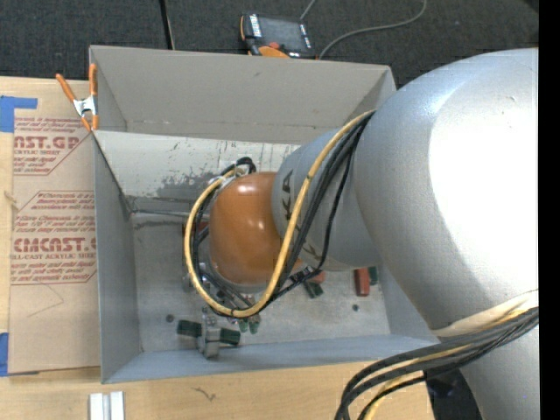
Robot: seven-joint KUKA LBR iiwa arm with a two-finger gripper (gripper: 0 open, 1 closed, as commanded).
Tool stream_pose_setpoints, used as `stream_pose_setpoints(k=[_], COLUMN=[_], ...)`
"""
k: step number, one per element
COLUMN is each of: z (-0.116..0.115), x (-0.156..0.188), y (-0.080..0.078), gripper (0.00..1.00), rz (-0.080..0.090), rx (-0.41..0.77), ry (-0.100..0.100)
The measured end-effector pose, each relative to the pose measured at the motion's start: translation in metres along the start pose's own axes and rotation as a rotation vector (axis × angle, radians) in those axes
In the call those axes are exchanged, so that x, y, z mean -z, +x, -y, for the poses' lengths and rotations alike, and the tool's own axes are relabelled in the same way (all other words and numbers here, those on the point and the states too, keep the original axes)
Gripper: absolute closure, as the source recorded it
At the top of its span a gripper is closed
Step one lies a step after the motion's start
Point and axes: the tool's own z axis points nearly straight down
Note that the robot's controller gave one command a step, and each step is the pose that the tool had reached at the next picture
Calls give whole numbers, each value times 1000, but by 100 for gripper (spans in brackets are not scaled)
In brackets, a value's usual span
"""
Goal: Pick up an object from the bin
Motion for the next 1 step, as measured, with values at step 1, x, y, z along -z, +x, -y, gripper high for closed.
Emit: stream_pose_setpoints(k=[1], z=[-1], x=[2], y=[1], gripper=[100], rz=[-5], rx=[3], ry=[0])
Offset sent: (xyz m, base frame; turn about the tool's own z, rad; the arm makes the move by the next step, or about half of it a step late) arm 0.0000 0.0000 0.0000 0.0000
